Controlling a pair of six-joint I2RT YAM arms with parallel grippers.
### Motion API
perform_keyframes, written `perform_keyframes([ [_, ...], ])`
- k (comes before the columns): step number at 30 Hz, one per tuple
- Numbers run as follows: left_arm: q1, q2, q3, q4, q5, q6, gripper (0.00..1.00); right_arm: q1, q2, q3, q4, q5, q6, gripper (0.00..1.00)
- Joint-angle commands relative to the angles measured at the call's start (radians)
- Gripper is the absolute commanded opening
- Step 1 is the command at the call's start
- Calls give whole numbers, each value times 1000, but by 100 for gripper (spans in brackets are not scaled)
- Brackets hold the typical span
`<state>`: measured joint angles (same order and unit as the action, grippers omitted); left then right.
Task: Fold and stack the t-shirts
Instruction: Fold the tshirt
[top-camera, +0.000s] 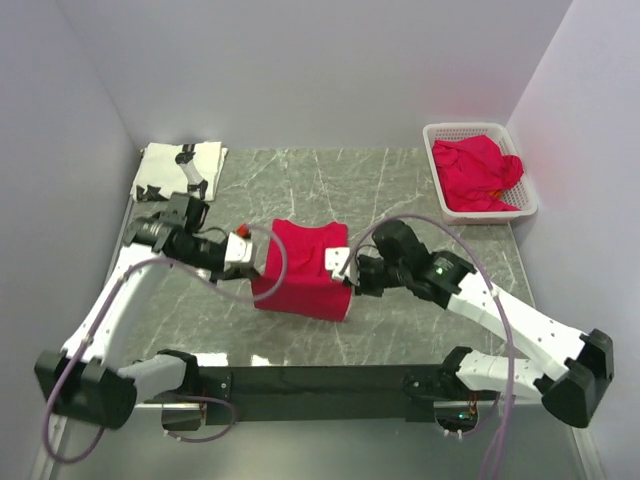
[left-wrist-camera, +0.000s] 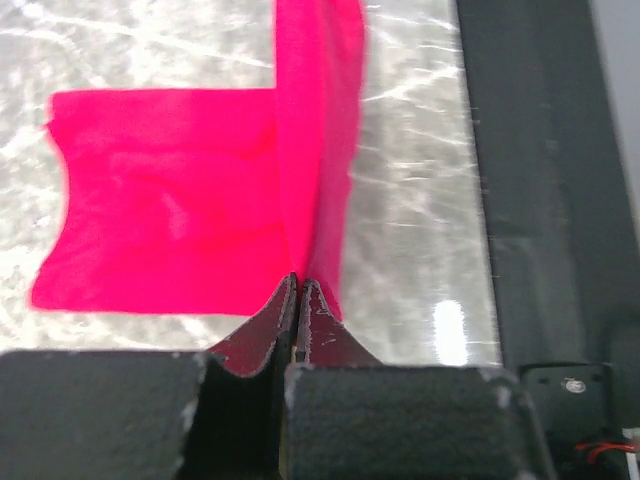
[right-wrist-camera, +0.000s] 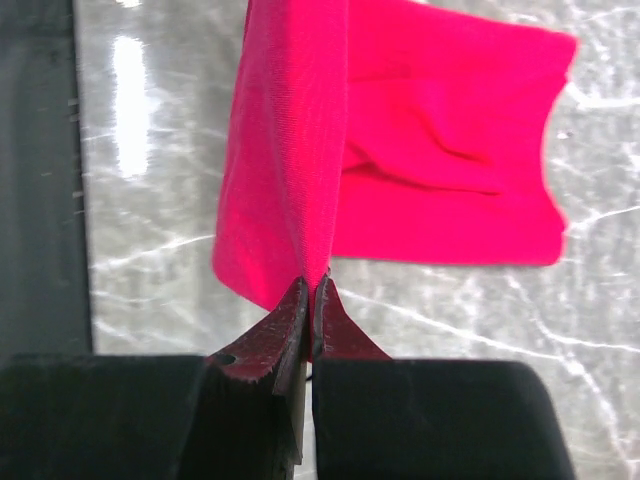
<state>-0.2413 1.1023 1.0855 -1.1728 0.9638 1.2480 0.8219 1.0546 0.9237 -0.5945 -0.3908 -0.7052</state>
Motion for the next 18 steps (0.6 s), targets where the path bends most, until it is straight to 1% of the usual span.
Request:
perform_keyframes([
  [1, 49, 127, 108, -4, 59, 45, 0, -85, 63, 72, -16, -80, -103, 0],
  [2, 65, 169, 129, -17, 75, 59, 0, -105, 114, 93, -18, -89, -126, 0],
  [3, 92, 253, 180, -22, 82, 80, 1, -124, 143, 107, -18, -104, -172, 0],
  [4, 100, 293, 204, -10, 85, 67, 1, -168, 175, 121, -14, -111, -190, 0],
  [5, 105, 333, 256, 24, 84, 45, 1, -190, 239, 153, -14, -120, -209, 0],
  [6, 112, 412, 287, 33, 85, 24, 1, -211, 275, 173, -17, -138, -253, 0],
  [7, 117, 453, 316, 38, 88, 24, 1, -227, 313, 196, -21, -138, -272, 0],
  [8, 117, 493, 376, 47, 89, 15, 1, -260, 391, 243, -21, -137, -290, 0],
  [9, 120, 569, 407, 71, 84, -17, 1, -276, 434, 274, -22, -134, -321, 0],
  [10, 123, 608, 437, 84, 88, -37, 1, -291, 479, 306, -30, -135, -332, 0],
  [11, 126, 648, 495, 94, 90, -53, 1, -318, 569, 381, -39, -141, -342, 0],
  [12, 132, 730, 525, 108, 90, -77, 1, -331, 617, 424, -54, -149, -347, 0],
  [13, 131, 772, 556, 120, 81, -99, 1, -343, 709, 467, -79, -161, -350, 0],
  [14, 132, 815, 614, 139, 75, -128, 1, -351, 755, 545, -86, -161, -341, 0],
  [15, 137, 897, 643, 154, 70, -183, 1, -366, 797, 582, -93, -161, -332, 0],
  [16, 138, 939, 699, 191, 44, -214, 1, -372, 876, 649, -100, -167, -318, 0],
  [17, 135, 977, 727, 209, 33, -249, 1, -382, 913, 679, -105, -172, -306, 0],
  [18, 135, 1051, 753, 235, 24, -339, 1, -391, 950, 711, -106, -172, -295, 0],
])
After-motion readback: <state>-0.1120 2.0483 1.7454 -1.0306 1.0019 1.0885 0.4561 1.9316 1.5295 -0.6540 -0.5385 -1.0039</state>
